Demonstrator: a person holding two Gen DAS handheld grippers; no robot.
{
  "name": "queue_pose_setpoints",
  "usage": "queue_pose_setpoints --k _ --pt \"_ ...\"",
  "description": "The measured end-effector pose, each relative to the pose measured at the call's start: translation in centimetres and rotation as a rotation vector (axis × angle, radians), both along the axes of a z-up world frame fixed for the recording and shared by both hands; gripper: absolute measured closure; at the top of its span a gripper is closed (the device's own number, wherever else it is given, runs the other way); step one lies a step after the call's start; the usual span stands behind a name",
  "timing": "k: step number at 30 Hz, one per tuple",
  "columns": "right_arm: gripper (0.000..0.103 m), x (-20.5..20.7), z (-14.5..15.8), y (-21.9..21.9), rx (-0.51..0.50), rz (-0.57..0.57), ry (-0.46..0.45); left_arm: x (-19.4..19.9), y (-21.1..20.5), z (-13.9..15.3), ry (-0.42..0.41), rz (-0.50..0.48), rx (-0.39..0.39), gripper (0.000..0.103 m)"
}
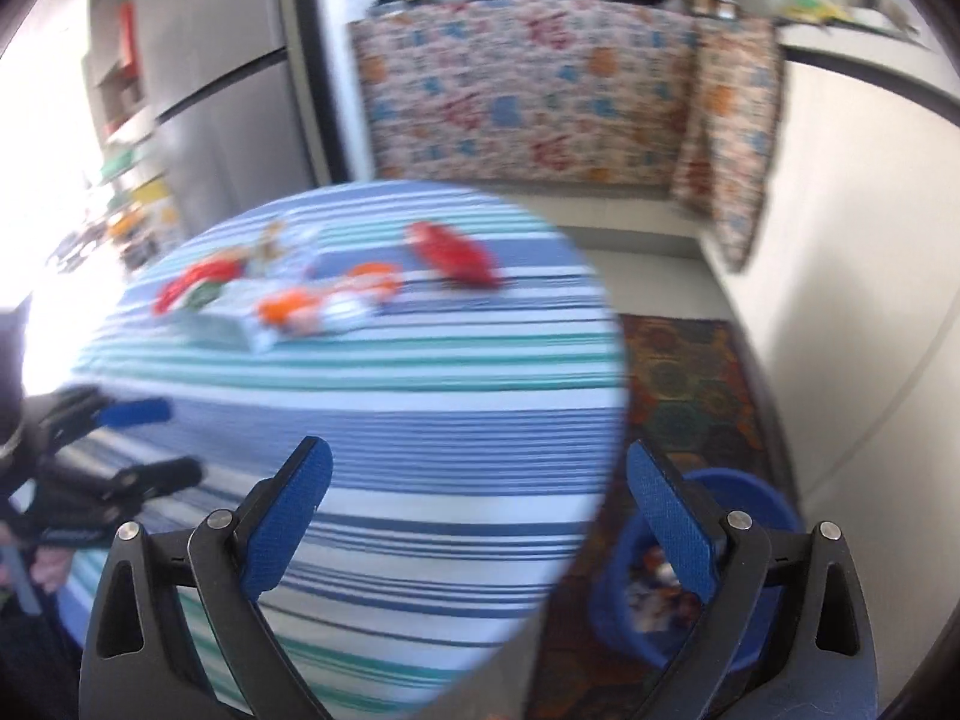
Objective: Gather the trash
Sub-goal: 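Bring both grippers back over the table, then grasp the green-and-white milk carton with the left gripper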
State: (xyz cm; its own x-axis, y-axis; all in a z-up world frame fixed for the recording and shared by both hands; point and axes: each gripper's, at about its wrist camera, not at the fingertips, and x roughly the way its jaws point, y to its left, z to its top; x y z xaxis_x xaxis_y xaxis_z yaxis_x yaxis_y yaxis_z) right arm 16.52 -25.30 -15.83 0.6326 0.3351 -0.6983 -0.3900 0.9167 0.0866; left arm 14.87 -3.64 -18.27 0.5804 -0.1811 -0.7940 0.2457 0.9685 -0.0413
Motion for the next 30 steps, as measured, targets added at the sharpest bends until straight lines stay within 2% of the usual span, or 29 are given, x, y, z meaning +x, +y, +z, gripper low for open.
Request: queue_pose_setpoints --k 4,8,10,11,12,14,18,20,24,30 --pt "0.004 1.1 -2.4 5.6 -0.043 -0.001 0.073 0.1 4.6 -0.6 0.029 0.053 0.01 0.033" --pt "0.004 3.4 -4.7 8.3 -0.02 -0.036 0.157 0.2 7.3 -0.9 0.015 0.067 0.016 0.033" --pt "0.002 3.9 -5.2 9.6 -0.065 -0.044 0.139 0.7 7.6 -0.9 0.014 0.029 0.041 0.032" --pt "0.002 4.0 -5.4 10.0 -0.086 -0.04 0.135 1.0 7.4 -1.0 0.012 0.003 0.061 0.028" --pt "0.0 4.0 -5.5 10.4 -0.108 -0.037 0.132 1.4 7.5 -1.1 0.013 -0.03 0.069 0.019" --pt "0.0 3.9 -5.5 10.6 -0.111 -0.032 0.131 2.5 8.2 -1.2 0.018 -0.092 0.067 0.014" --pt "0.0 3.5 -5.6 10.3 -0.111 -0.029 0.125 6.0 9.9 -1.1 0.003 -0.214 0.065 0.012" --pt "0.0 3.4 -5.5 10.1 -0.114 -0.031 0.124 7.7 10.7 -1.1 -0.005 -0.238 0.062 0.009" --pt "0.0 3.3 -5.5 9.9 -0.113 -0.029 0.118 11.0 11.5 -1.1 0.015 -0.237 0.06 0.008" --pt "0.0 3.5 -5.5 9.9 -0.117 -0.03 0.119 12.9 10.1 -1.2 0.012 -0.355 0.063 0.007"
